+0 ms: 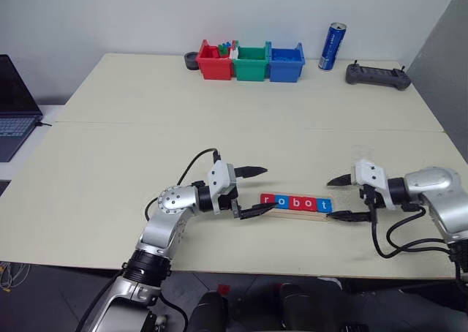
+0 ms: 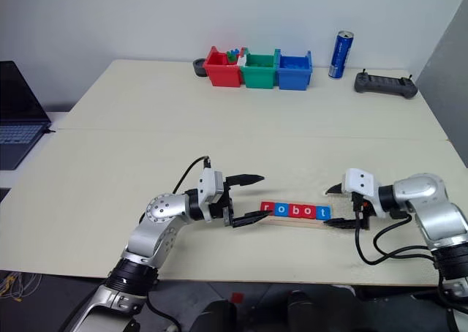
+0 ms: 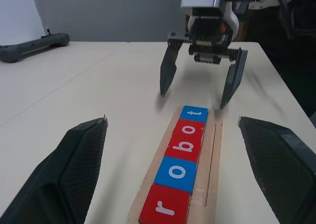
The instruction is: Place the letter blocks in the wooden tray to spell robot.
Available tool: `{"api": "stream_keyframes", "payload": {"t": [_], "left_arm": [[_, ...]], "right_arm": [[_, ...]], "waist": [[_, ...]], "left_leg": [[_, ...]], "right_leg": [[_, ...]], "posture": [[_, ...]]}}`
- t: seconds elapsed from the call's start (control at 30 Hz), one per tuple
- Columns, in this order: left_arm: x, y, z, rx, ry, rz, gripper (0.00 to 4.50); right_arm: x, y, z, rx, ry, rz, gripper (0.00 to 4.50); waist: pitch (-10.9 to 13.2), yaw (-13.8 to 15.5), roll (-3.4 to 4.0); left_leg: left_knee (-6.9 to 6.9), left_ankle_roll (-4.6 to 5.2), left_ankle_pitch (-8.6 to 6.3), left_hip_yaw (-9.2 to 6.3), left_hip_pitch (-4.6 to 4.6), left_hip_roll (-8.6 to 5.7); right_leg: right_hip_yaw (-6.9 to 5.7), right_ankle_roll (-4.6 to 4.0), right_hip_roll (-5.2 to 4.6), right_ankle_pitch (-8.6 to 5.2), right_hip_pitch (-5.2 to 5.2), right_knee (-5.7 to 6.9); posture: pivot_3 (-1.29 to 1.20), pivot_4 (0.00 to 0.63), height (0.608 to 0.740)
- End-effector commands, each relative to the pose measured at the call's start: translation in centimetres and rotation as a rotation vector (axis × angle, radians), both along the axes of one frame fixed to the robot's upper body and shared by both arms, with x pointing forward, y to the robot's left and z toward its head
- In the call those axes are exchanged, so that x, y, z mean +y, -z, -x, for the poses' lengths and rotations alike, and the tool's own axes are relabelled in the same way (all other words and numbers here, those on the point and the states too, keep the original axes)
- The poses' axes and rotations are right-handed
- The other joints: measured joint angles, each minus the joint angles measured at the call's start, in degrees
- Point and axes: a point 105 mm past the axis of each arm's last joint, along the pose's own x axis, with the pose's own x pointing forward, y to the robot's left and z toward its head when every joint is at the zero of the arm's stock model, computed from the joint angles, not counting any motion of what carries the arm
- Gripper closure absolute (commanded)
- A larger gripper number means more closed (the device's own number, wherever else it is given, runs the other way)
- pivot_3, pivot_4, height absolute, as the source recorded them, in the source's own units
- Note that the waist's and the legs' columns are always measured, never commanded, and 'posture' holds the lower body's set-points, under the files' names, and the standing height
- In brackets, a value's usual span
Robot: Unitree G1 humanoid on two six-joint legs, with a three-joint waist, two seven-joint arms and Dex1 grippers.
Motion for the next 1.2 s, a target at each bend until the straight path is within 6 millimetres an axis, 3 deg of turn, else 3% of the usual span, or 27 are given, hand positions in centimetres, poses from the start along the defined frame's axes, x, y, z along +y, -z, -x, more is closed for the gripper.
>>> {"api": "stream_keyframes", "payload": {"t": [0.03,0.13,0.23,0.6,1.2], "left_arm": [[-0.3,-0.7,0.0,-0.033,0.017,0.013,0.0],[-0.5,-0.7,0.0,-0.032,0.022,0.015,0.0],[-0.6,-0.8,-0.1,-0.034,0.025,0.017,0.0],[-0.3,-0.7,0.1,-0.03,0.028,0.008,0.0],[-0.4,-0.6,0.3,-0.026,0.026,0.01,0.0]], "right_arm": [[-0.8,-1.3,0.2,-0.058,0.018,0.005,0.02],[-1.2,-1.0,0.1,-0.066,0.046,0.005,0.02],[-1.4,-0.4,0.2,-0.062,0.049,0.008,0.52],[-1.0,1.7,1.4,-0.031,0.033,0.018,4.36],[0.4,2.4,0.8,-0.047,0.016,0.01,4.36]], "waist": [[0.0,0.1,0.0],[0.0,0.0,0.0],[0.0,0.0,0.0],[0.0,0.0,0.0],[0.0,0.1,0.0]], "left_leg": [[0.0,0.0,0.0,0.0,0.0,0.0],[0.0,0.0,0.0,0.04,0.01,0.0],[0.0,0.0,0.0,0.04,0.02,0.01],[0.0,0.0,0.0,0.04,0.02,0.0],[0.01,0.0,0.0,0.02,0.02,0.01]], "right_leg": [[-0.01,0.0,0.0,0.0,0.0,0.0],[0.01,0.0,0.0,0.0,0.0,0.0],[0.01,0.0,0.0,0.0,-0.01,0.02],[0.01,0.0,0.0,0.0,0.0,0.02],[0.0,0.0,0.01,0.0,0.0,0.03]], "posture": [[0.0,0.15,0.74],[0.0,0.15,0.74],[0.0,0.15,0.74],[0.0,0.15,0.74],[0.0,0.15,0.74]]}}
